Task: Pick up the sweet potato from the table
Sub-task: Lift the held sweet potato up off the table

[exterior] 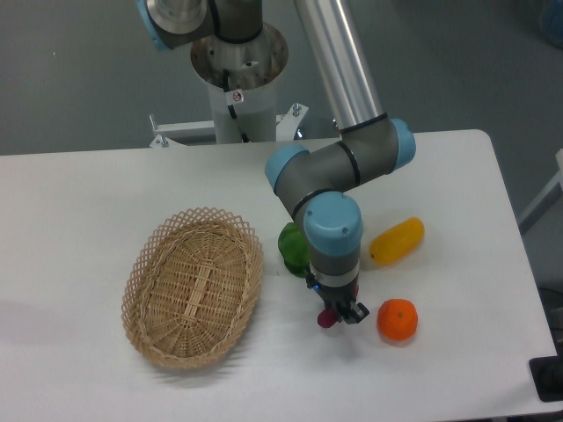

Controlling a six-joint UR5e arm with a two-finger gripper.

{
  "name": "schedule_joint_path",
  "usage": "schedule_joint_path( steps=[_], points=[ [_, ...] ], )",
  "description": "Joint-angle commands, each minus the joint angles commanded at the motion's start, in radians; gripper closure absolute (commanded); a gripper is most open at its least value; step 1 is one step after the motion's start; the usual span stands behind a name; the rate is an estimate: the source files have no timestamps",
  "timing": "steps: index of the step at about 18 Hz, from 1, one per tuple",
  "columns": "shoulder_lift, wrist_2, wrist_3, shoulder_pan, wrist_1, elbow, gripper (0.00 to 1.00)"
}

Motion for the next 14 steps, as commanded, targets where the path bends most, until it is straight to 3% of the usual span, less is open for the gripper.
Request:
schedule_joint_path(
  steps=[5,11,14],
  points=[
    [0.048,-0.009,0.002,0.015,-0.044,0.093,0.62],
    [0.123,-0.110,0.067,0.109,-0.300,0.216,0.62],
    [0.160,-0.141,0.133,0.155,-0.367,0.232,0.62]
  ],
)
